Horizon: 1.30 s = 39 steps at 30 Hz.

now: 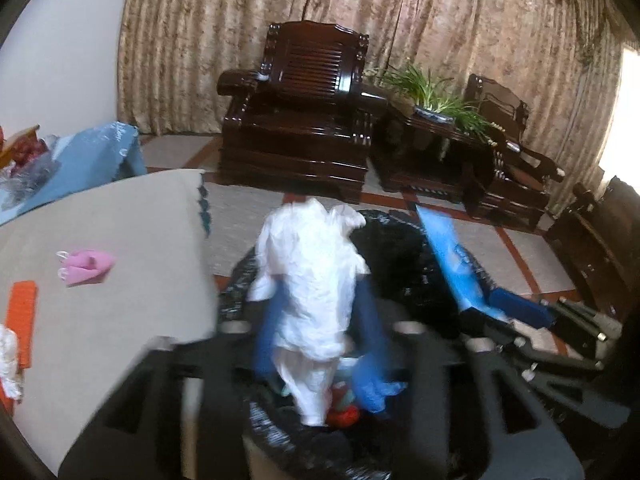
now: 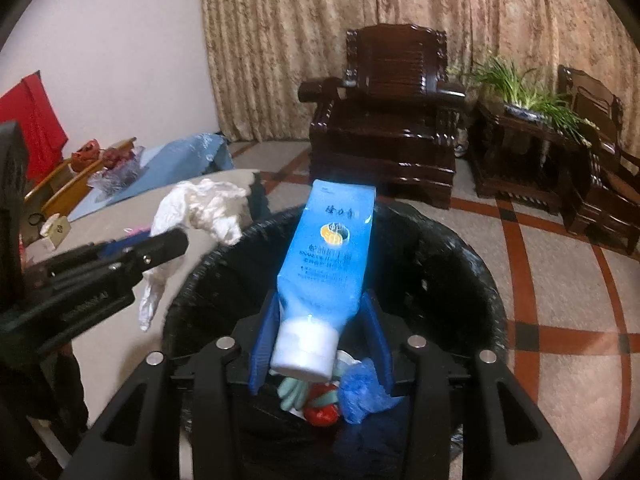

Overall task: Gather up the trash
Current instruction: 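Carry the tube and tissues over the bin and open both tools, then move both tools back to the table and grasp white tissue with the left tool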

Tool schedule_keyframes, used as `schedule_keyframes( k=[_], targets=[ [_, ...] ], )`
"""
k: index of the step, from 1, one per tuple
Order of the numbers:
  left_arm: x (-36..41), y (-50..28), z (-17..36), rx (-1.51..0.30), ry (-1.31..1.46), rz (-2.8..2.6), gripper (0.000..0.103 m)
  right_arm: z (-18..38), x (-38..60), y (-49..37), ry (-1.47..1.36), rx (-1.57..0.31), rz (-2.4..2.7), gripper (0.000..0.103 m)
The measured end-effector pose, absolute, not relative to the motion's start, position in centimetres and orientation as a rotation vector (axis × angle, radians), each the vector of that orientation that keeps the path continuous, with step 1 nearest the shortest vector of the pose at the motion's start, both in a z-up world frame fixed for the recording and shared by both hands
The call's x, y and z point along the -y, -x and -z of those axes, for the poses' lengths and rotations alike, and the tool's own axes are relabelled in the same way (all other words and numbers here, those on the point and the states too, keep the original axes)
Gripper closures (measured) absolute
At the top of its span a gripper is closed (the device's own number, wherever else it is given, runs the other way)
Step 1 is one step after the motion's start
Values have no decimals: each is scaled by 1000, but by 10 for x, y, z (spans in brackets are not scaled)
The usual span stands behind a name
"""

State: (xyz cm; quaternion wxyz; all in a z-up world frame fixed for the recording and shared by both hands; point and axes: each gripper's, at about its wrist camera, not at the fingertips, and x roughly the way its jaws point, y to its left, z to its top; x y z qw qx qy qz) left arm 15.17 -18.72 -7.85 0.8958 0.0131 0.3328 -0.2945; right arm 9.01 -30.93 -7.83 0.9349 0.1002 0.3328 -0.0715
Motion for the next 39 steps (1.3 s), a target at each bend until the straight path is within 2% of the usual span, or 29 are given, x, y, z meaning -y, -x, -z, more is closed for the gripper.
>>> schedule_keyframes(
  k=[1, 3, 6, 8, 11, 13, 30, 39],
  targets=[
    [189, -152, 79, -689, -24, 611, 45, 80, 313, -89, -206, -683, 162, 47],
    [190, -152, 80, -686, -26, 612, 38, 82, 319, -84, -208, -682, 184, 29],
    [187, -149, 78, -669, -40, 596, 28, 81, 323, -79, -202, -665, 217, 10],
    [183, -147, 75, -659, -46, 587, 22, 80, 326, -75, -211, -651, 234, 6],
    [169, -144, 69, -642, -54, 549, 15, 77, 327, -74, -233, -637, 236, 6],
    [159, -142, 65, -639, -52, 530, 14, 74, 324, -75, -239, -631, 230, 6],
    [18, -139, 42, -584, -10, 248, 13, 52, 217, -126, -163, -577, -22, 6],
    [-55, -147, 53, -583, -15, 76, 13, 53, 156, -156, -119, -570, -139, 6]
  ],
)
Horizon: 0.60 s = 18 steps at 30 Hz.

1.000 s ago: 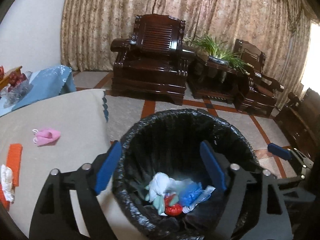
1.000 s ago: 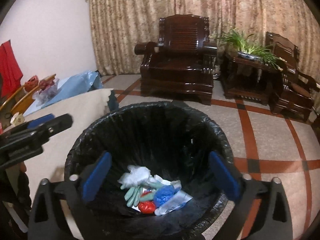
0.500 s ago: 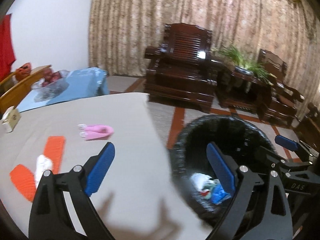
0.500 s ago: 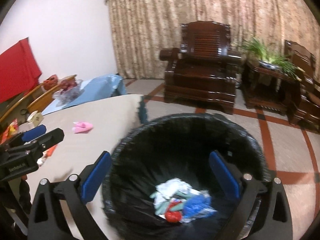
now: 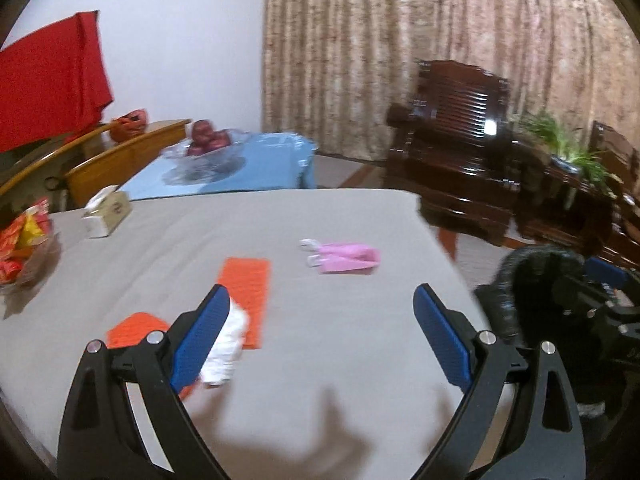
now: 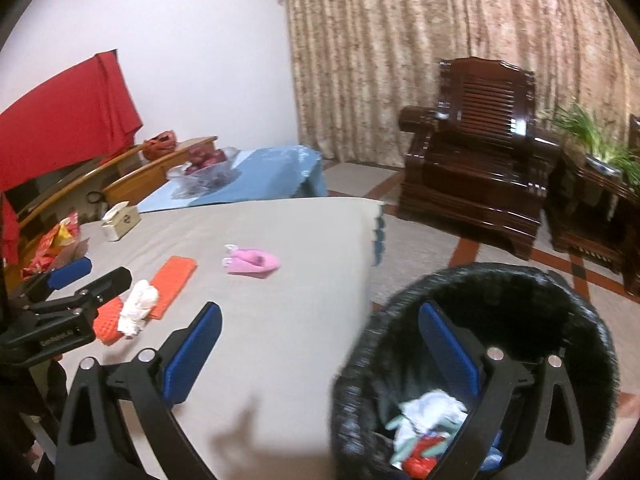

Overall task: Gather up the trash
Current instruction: 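Move both tools back to the table and grasp white tissue with the left tool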

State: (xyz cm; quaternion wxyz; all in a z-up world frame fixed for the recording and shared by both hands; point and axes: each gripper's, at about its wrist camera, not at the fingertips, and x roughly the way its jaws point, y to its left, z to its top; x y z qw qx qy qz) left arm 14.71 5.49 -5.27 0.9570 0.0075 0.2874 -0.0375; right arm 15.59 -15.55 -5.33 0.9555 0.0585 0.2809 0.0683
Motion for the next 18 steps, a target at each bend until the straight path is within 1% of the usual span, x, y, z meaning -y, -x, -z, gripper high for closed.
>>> schedule_keyframes(
  k=[6, 7, 8, 14, 18],
  targets=[
    [-99, -162, 74, -617, -5, -17, 14, 66, 120, -175, -100, -589, -199, 6],
    [-104, -165, 79, -629, -3, -27, 16, 68, 115, -178, -96, -593, -207, 6],
    [-107, -167, 84, -637, 0, -31, 20, 71, 109, -182, -91, -598, -215, 6],
    [-118, -189, 112, -697, 9, -57, 26, 83, 90, -200, -76, -621, -240, 6],
    [-120, -203, 130, -742, 5, -71, 32, 89, 81, -209, -66, -637, -253, 6]
  ],
)
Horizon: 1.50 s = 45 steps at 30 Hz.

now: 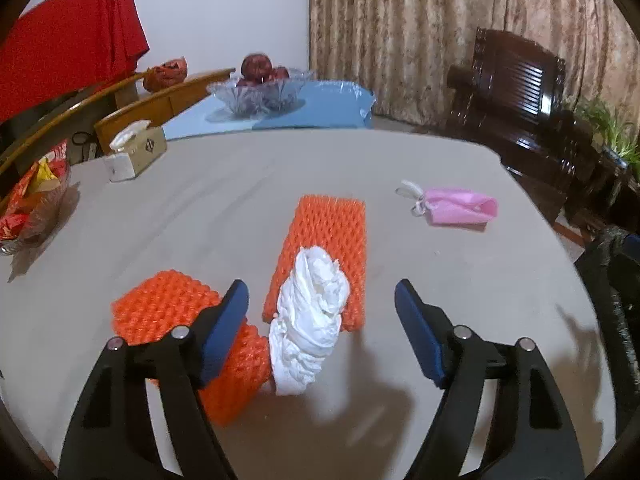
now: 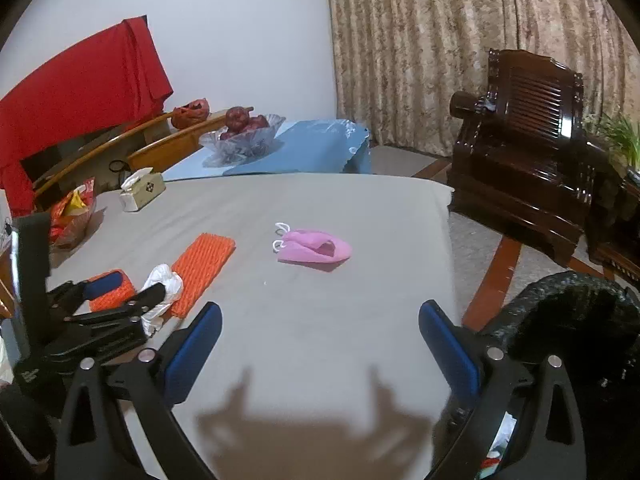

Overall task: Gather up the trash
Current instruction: 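Move both tools back to the table and grasp white tissue with the left tool, then grasp the pink face mask with the right tool while the left tool holds the tissue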

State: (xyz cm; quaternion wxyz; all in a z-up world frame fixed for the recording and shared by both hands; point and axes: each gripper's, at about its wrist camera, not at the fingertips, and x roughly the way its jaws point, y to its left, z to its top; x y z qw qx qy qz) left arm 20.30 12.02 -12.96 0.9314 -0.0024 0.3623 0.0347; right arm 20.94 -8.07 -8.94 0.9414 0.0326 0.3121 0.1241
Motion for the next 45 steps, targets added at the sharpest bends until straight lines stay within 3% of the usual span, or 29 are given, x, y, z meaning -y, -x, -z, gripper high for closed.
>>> schedule_keyframes(
  k=[4, 9, 14, 26, 45],
  targets=[
    [-124, -213, 143, -786, 8, -83, 40, 94, 76, -217, -63, -649, -260, 6],
    [-125, -221, 154, -832, 13, -70, 69, 100, 77, -224, -68, -663, -261, 6],
    [-124, -219, 154, -818, 10, -64, 77, 105, 77, -228, -73, -672, -265, 6],
    [-115, -214, 113, -718, 70, -19, 78, 103, 76, -248, -83, -650, -263, 6],
    [-116, -282, 126, -732, 84, -36, 78, 144, 47, -364, -69, -778, -250, 9]
  ],
)
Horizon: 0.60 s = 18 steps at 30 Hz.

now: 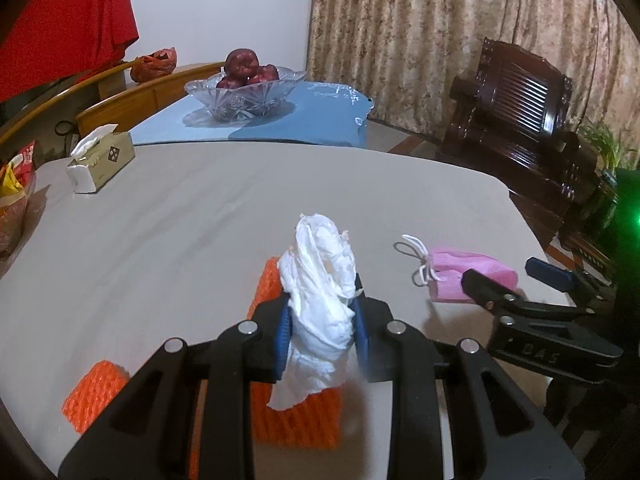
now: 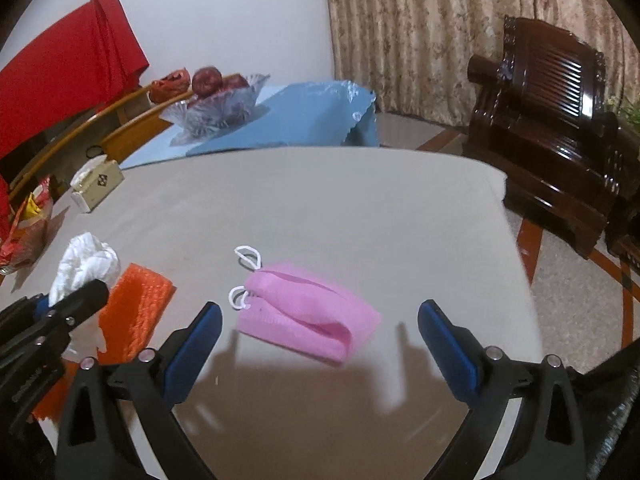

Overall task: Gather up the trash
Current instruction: 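Grasp the pink face mask with the right tool while the left tool holds the tissue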

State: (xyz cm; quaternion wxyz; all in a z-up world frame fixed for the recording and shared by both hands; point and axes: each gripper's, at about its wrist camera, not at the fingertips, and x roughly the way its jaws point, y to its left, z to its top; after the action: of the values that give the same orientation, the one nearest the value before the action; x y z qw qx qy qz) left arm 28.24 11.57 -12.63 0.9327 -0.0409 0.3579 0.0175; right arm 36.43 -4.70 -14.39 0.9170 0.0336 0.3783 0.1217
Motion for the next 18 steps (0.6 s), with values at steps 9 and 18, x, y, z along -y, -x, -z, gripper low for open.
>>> schedule_keyframes(
  k=[9, 18],
  targets=[
    [-116, -288, 128, -738, 88, -35, 78, 156, 43, -381, -96, -871, -300, 58],
    [-107, -278, 115, -719, 78, -17, 78, 140, 58, -355, -141, -828, -316, 64]
  ],
)
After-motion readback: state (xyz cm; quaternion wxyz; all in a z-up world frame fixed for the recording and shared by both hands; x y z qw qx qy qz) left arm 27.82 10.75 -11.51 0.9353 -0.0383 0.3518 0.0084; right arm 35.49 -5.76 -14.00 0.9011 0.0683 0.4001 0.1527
